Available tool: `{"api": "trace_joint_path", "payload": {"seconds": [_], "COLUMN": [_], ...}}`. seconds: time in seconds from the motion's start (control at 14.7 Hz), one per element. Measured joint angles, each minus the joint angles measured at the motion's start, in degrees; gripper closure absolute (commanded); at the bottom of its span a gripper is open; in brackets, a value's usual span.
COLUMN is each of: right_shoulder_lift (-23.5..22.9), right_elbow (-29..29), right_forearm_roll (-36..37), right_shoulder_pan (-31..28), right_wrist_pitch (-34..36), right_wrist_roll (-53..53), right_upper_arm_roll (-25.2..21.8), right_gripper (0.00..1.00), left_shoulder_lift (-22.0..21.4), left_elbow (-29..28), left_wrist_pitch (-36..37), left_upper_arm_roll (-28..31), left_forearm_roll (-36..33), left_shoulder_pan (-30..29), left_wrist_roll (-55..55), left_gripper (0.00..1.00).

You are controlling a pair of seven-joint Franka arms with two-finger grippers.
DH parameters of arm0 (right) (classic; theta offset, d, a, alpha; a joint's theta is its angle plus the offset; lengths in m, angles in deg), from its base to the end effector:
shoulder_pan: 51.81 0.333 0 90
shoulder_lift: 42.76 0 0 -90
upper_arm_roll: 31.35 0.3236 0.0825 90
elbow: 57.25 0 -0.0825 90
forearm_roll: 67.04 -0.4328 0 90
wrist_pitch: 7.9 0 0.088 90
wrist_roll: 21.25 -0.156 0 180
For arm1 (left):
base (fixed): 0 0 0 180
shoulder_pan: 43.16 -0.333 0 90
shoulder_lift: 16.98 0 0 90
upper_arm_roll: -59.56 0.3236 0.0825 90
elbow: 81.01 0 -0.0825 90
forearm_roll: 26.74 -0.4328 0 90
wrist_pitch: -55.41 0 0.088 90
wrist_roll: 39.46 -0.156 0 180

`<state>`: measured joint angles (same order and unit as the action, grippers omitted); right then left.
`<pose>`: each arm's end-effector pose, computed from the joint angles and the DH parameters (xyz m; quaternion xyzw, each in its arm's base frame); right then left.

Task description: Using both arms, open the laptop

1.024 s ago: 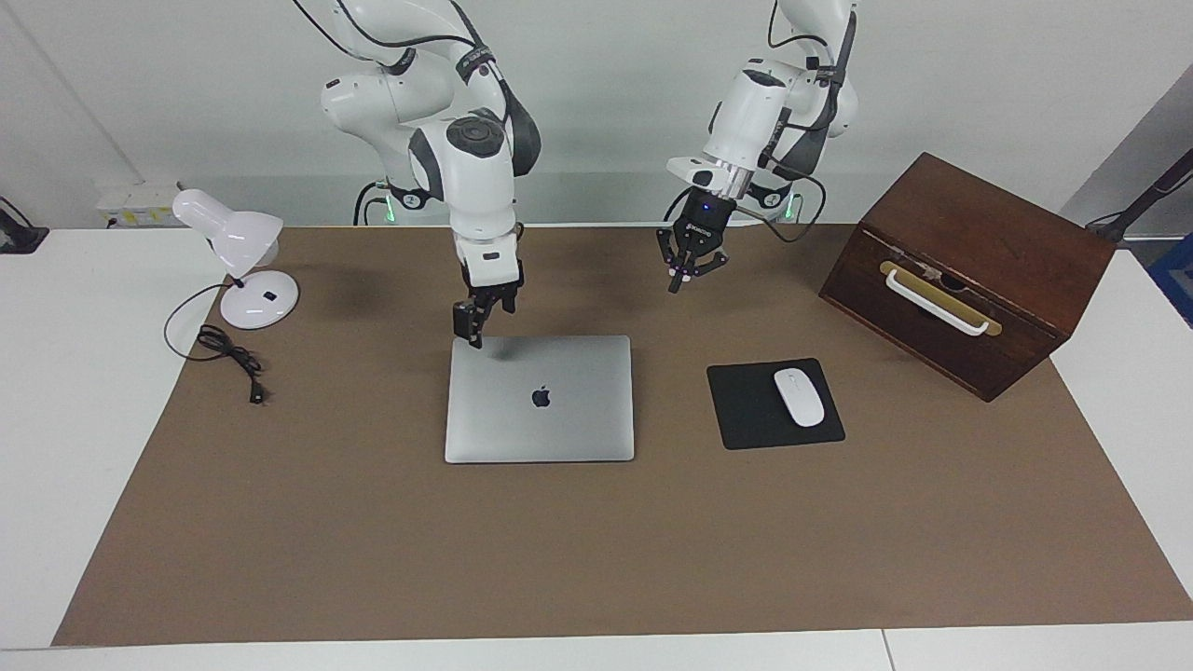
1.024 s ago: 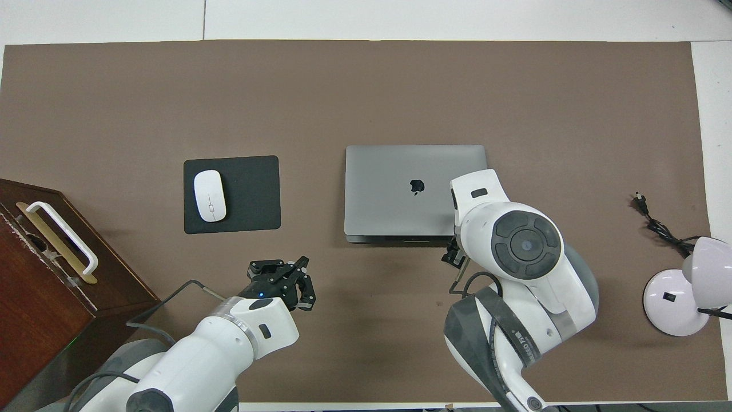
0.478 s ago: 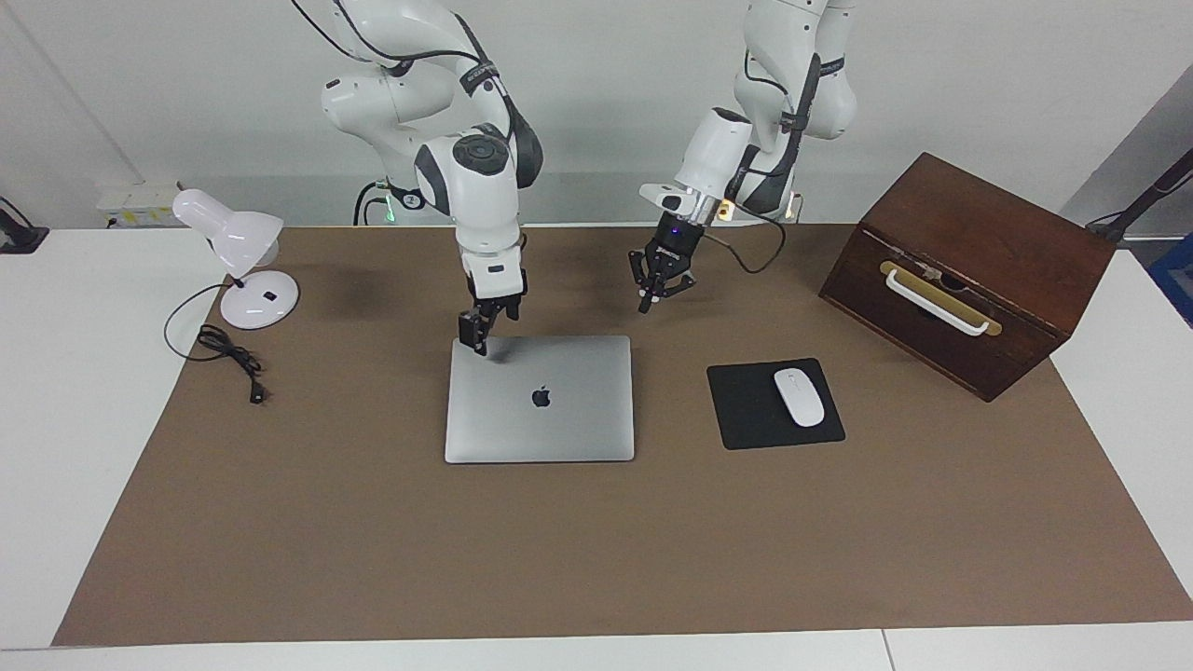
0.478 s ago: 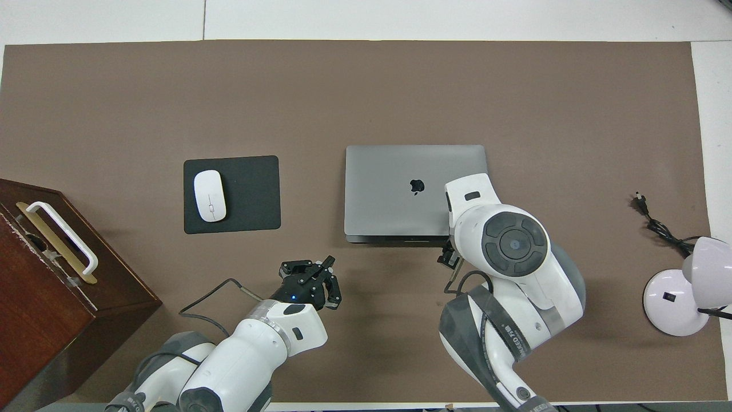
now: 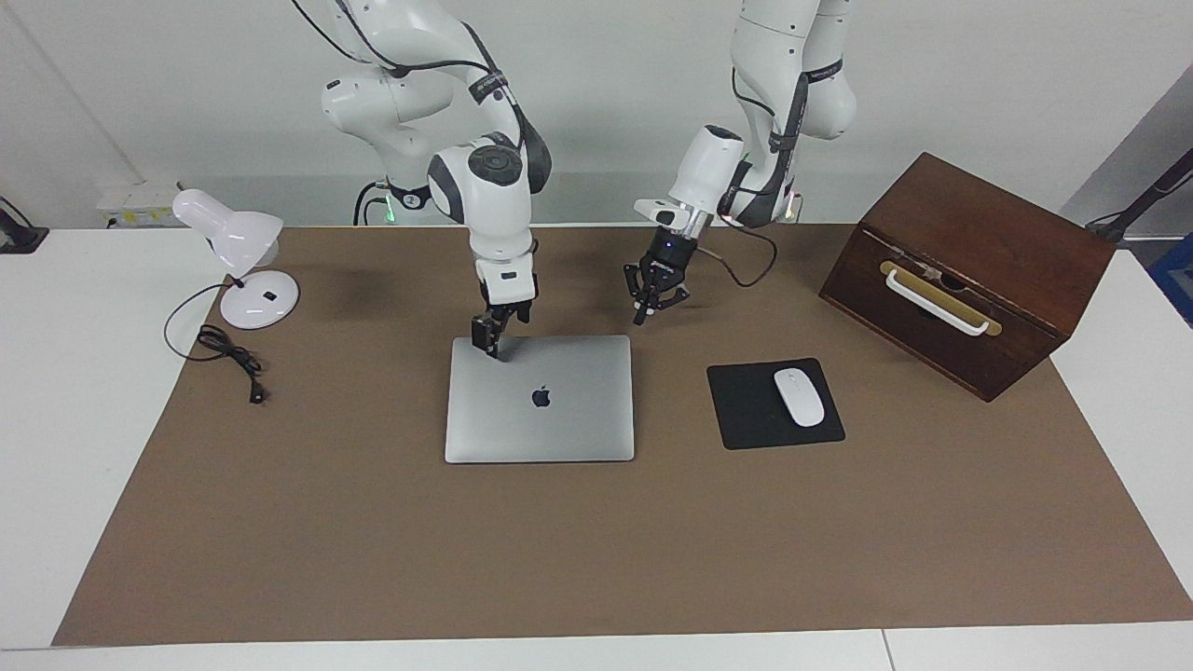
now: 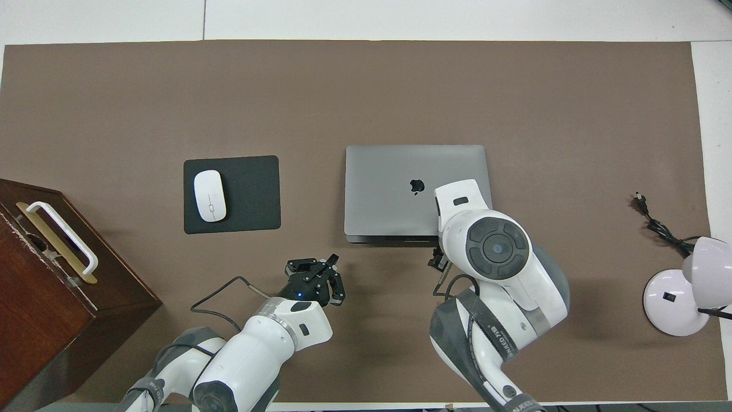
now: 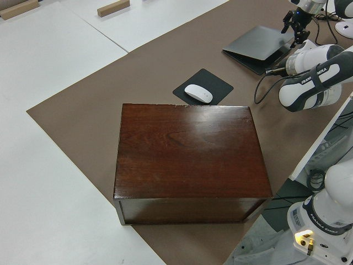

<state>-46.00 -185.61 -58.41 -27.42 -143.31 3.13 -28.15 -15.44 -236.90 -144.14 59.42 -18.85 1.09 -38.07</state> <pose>0.5151 0.2614 0.2764 0.8733 0.4832 0.0347 0.0521 0.3718 -0.3380 0.2291 0.8914 -0.2772 0.3295 0.1411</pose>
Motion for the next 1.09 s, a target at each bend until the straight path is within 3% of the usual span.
{"api": "trace_joint_path", "payload": {"seconds": [0.48,1.09], "right_shoulder_lift": [-0.72,-1.21], "right_elbow": [-0.02,-0.02], "right_forearm_roll": [0.00,0.00], "right_shoulder_pan": [0.00,0.00], "right_wrist_pitch": [-1.03,-1.87], "right_wrist_roll": [0.00,0.00], "right_upper_arm_roll": [0.00,0.00], "right_gripper": [0.00,0.00], "left_shoulder_lift": [7.11,9.96], "left_elbow": [6.57,9.50], "left_wrist_pitch": [-0.02,-0.03], "left_upper_arm_roll": [0.15,0.43], "left_forearm_roll": [0.00,0.00], "left_shoulder_pan": [0.00,-0.01], "left_wrist_roll": [0.05,0.10], "left_gripper": [1.00,1.00]}}
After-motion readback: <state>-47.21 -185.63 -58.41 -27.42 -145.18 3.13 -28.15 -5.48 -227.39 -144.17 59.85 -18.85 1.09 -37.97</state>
